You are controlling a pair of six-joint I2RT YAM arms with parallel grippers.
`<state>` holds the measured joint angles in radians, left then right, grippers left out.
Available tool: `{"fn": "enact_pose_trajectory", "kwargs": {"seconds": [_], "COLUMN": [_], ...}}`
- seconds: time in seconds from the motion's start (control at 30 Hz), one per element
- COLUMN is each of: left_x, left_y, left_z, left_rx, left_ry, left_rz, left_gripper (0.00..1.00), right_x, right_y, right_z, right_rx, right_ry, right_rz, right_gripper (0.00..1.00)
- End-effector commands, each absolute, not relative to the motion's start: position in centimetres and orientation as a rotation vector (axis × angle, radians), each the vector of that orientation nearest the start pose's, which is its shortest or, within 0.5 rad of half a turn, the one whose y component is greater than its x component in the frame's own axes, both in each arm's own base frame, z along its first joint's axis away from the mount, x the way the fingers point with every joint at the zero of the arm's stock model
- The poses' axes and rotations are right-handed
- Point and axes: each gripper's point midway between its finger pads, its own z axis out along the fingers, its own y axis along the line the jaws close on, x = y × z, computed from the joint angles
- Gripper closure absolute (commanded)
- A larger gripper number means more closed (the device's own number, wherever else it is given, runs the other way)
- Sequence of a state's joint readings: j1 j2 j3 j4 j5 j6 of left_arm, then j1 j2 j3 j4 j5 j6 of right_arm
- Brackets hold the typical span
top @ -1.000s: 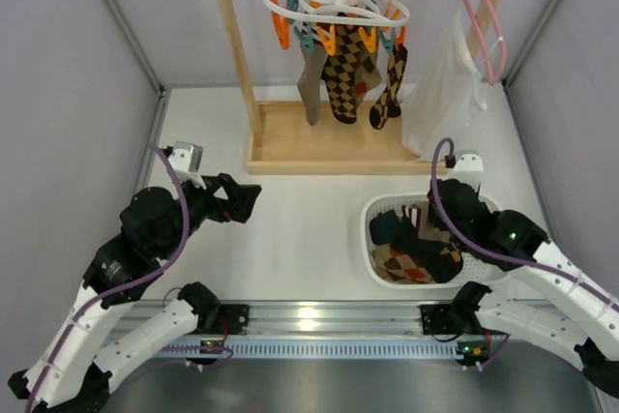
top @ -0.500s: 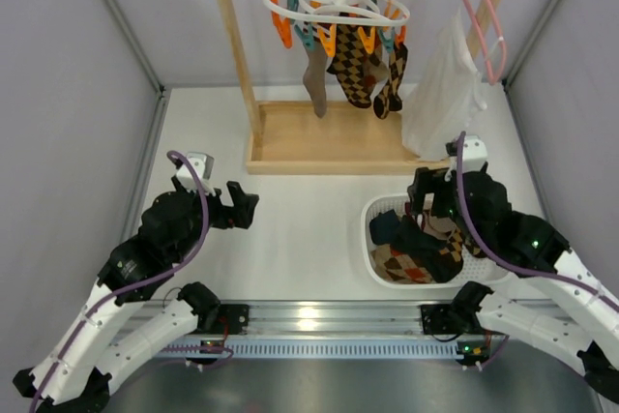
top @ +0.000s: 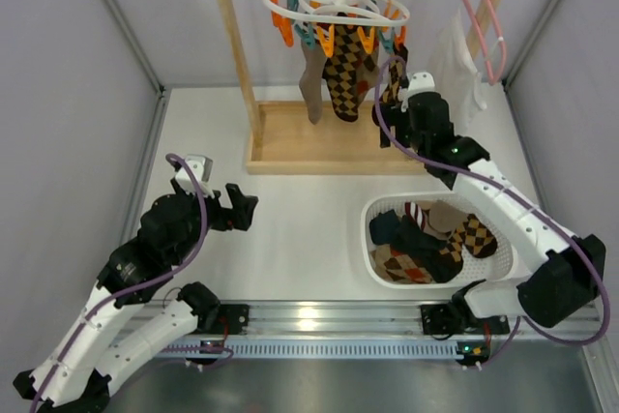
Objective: Remove the socks clipped to the hanger
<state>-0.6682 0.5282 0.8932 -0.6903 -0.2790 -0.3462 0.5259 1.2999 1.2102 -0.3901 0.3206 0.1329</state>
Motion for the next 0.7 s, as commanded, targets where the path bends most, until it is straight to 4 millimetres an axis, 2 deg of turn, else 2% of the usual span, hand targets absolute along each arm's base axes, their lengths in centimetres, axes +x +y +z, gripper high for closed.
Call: {"fn": "enact_pose_trajectory", "kwargs": {"seconds": [0.0, 0.2, 0.27, 0.33, 0.4, 0.43, 0.47, 0.57, 0.6, 0.67], "left_x": [19.5, 19.6, 19.5, 19.5, 19.5, 19.5, 19.5, 19.5, 19.5, 19.5], "left_y": [-10.8, -10.9, -10.9, -10.7, -10.7, -10.7, -10.7, -10.7, -10.6, -10.6], "left_z": [27.6, 27.5, 27.7, 27.8, 27.8, 27.7, 27.7, 27.8, 27.8, 27.8], "left_rx": [0.093, 0.097, 0.093, 0.086, 0.084, 0.083, 0.081, 0.079, 0.079, 0.078], "left_ry": [1.888, 1.894, 1.887, 1.881, 1.881, 1.881, 1.881, 1.88, 1.881, 1.879], "left_rz": [-0.435, -0.434, -0.438, -0.438, -0.437, -0.436, -0.437, -0.439, -0.437, -0.438], "left_gripper": [0.02, 0.02, 0.02, 0.02, 0.02, 0.02, 0.02, 0.02, 0.02, 0.02], "right_x": [40.8, 44.7, 45.6, 46.1, 46.6, 46.7, 46.8, 45.9, 45.7, 44.5], "right_y": [15.8, 15.8, 16.7, 17.2, 17.2, 16.7, 16.7, 17.5, 17.8, 18.2], "right_z": [33.1, 31.7, 31.0, 30.0, 30.4, 29.7, 30.3, 30.6, 31.2, 31.6], "right_rx": [-0.182, -0.192, -0.219, -0.228, -0.201, -0.175, -0.163, -0.189, -0.191, -0.197], "right_ry": [1.769, 1.722, 1.695, 1.699, 1.658, 1.661, 1.628, 1.591, 1.563, 1.534], "right_rz": [0.147, 0.151, 0.188, 0.196, 0.195, 0.179, 0.185, 0.25, 0.274, 0.308], "right_gripper": [0.2, 0.27, 0.31, 0.47, 0.63, 0.66, 0.68, 0.88, 1.0, 1.0]}}
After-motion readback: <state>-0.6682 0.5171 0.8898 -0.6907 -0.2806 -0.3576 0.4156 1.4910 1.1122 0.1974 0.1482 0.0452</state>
